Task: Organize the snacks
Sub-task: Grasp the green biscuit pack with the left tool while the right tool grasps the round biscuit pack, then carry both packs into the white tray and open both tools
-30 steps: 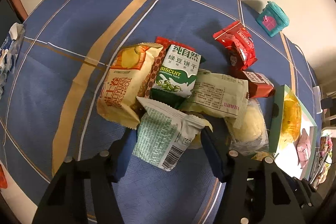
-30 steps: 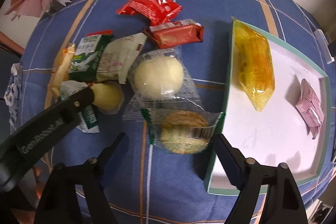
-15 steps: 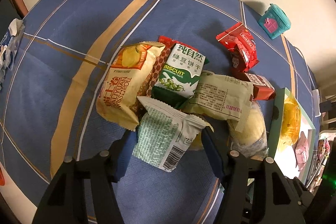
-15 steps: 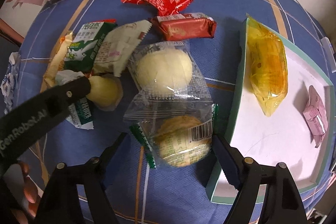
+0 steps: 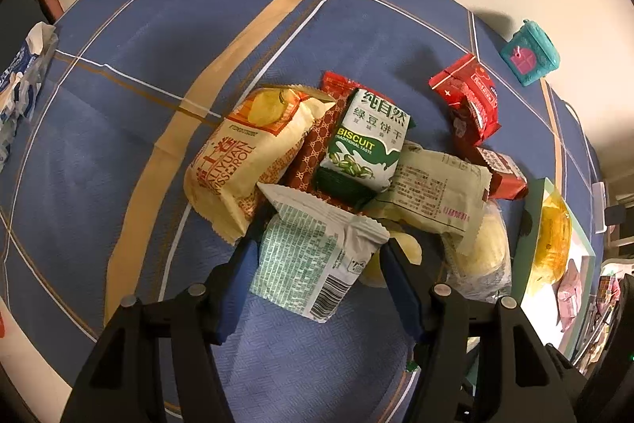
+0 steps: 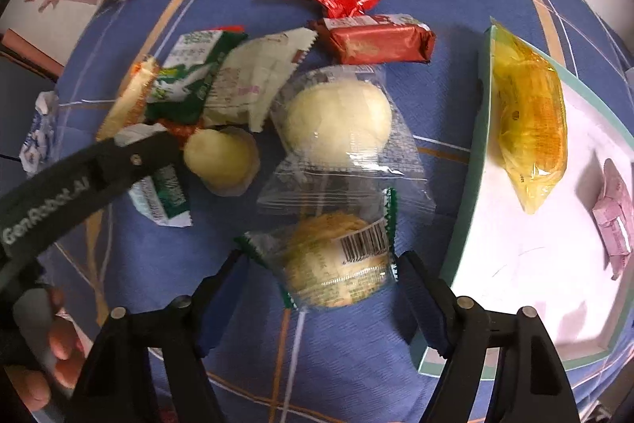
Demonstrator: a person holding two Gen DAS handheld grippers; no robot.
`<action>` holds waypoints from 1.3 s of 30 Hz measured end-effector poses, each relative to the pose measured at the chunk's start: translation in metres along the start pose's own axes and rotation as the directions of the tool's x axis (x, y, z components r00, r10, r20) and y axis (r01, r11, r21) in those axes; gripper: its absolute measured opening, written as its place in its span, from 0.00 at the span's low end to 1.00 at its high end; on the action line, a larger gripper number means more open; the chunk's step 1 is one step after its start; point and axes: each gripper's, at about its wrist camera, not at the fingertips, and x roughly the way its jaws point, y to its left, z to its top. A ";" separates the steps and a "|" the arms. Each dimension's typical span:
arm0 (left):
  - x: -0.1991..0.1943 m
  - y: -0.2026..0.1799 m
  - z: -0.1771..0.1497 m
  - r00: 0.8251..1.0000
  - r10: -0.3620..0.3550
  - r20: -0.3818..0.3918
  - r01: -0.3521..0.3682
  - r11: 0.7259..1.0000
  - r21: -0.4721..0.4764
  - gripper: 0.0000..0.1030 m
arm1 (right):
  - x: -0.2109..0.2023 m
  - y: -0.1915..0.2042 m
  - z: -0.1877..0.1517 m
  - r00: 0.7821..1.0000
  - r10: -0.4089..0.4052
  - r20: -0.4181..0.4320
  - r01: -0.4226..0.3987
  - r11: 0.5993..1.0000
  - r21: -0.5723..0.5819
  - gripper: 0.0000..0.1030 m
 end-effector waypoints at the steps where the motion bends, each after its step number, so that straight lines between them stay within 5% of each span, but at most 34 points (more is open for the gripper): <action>1: 0.001 0.000 0.000 1.000 0.005 0.001 -0.005 1.000 0.002 0.64 | 0.001 0.000 0.000 1.000 -0.004 0.001 0.004 1.000 -0.003 0.77; 6: 0.000 -0.001 -0.001 1.000 0.006 0.010 -0.006 1.000 -0.006 0.61 | 0.005 -0.003 -0.001 1.000 -0.020 0.008 0.021 1.000 -0.019 0.73; 9: -0.001 -0.001 0.000 1.000 0.002 0.021 -0.001 1.000 -0.012 0.47 | 0.011 -0.002 -0.002 1.000 -0.022 0.012 0.022 1.000 -0.015 0.71; 20: -0.005 -0.002 0.001 0.999 -0.003 0.042 0.003 1.000 -0.008 0.47 | 0.029 -0.036 0.004 1.000 0.008 0.018 -0.008 1.000 0.026 0.61; 39: -0.078 -0.008 0.004 0.968 -0.096 0.232 0.096 0.995 0.013 0.47 | -0.035 -0.071 0.010 0.989 0.046 0.140 -0.059 0.994 0.093 0.53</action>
